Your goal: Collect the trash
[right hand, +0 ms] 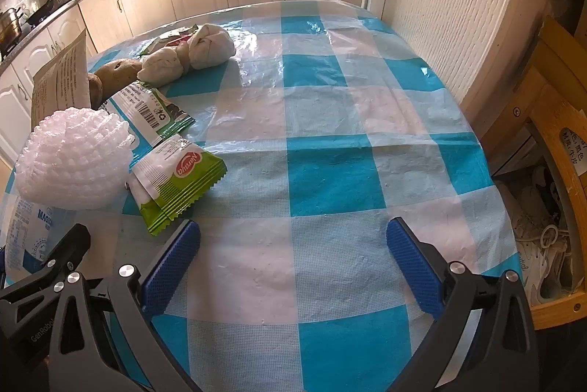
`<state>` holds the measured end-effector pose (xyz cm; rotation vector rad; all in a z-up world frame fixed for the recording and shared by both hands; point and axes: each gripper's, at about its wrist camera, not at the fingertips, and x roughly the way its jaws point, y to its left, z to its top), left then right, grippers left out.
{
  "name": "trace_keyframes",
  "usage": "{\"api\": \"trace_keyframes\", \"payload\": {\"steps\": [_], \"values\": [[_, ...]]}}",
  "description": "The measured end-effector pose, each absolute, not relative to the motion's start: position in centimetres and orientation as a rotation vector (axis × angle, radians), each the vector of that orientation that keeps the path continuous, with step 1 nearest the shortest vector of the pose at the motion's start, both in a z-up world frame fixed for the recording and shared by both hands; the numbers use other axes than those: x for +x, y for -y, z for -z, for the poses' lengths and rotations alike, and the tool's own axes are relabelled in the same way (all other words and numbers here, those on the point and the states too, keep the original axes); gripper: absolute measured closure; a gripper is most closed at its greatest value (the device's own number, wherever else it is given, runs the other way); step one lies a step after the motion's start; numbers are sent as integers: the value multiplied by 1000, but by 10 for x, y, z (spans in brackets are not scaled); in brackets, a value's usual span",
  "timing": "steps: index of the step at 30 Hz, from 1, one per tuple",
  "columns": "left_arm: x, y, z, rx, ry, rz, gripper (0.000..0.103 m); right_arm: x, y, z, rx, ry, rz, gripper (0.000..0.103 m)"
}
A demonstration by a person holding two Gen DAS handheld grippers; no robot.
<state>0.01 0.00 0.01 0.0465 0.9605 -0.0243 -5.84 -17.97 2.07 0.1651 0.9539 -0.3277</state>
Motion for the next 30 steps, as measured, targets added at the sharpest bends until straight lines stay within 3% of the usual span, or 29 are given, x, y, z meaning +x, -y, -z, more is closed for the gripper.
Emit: {"api": "trace_keyframes", "payload": {"steps": [20,30], "values": [[-7,4,-4,95,-943,31,3,-64,178,-23,164,-968,333,4],[-45,12,-65,155,-706,54,3,-108,177,-84,159,-780,378,4]]}}
